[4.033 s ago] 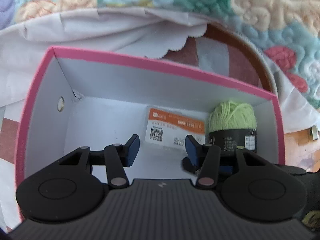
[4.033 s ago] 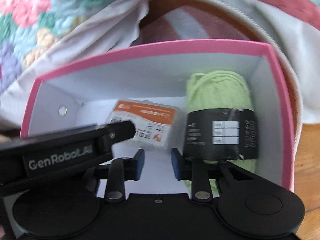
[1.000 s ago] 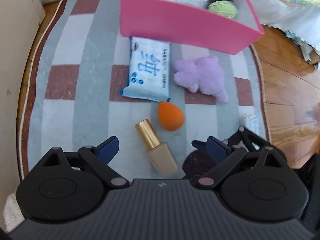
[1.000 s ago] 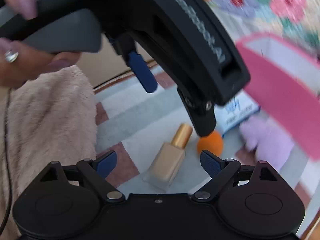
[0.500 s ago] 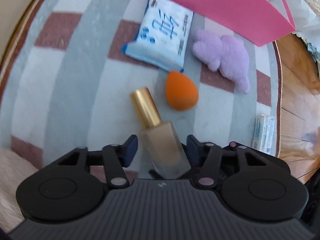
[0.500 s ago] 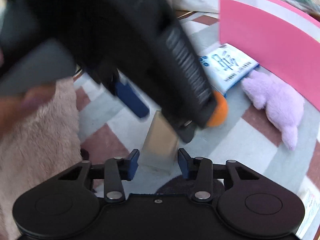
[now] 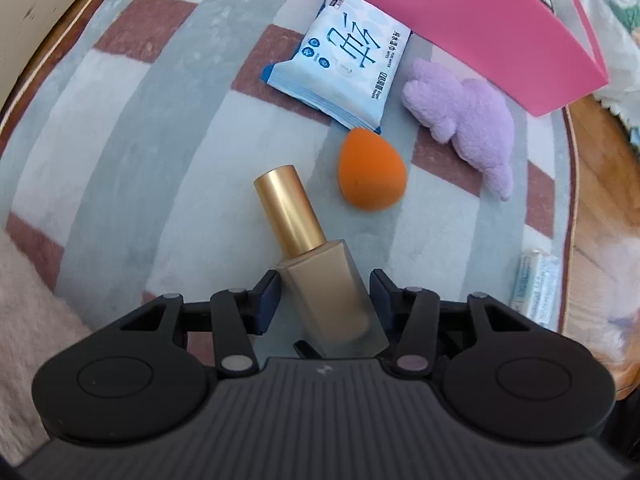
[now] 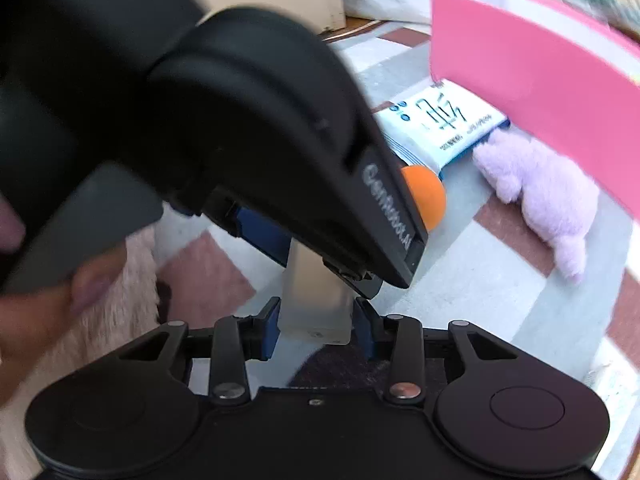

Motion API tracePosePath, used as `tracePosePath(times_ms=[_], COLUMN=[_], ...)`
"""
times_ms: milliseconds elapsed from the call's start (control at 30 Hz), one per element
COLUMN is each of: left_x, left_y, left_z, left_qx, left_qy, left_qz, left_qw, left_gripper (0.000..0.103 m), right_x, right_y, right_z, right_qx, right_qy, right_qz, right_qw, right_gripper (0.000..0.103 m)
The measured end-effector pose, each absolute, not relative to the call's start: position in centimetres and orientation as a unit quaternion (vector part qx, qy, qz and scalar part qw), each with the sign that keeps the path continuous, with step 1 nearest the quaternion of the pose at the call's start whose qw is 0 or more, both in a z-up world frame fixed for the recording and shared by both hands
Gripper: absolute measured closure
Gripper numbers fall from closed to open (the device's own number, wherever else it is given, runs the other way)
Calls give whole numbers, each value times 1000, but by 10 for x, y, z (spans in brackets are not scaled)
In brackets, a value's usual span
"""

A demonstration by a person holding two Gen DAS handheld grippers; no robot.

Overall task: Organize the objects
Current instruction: 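Lower the left tool onto the gold-capped foundation bottle and grasp it, then lift the bottle with the left tool and carry it into the pink box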

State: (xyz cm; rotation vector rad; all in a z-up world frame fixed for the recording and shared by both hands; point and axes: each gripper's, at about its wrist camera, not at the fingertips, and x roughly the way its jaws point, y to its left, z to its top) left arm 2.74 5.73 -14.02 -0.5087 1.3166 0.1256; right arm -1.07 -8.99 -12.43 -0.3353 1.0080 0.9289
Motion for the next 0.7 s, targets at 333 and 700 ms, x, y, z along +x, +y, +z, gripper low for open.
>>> tracePosePath(times_ms=[333,700], left_x=[4,7], left_y=[50,44], left_z=[-83,8], left_qx=[-233,-207], left_qy=[550,479], left_qz=[49,-31], left_qw=[800,853], left_gripper=[55,52], right_x=[-40,-35], right_y=[-119,-148], right_z=[-71,12], right_qx=[-197,-223], right_qy=[373,294], right_qz=[462,448], right_qw=[780,814], right_gripper=[59,59])
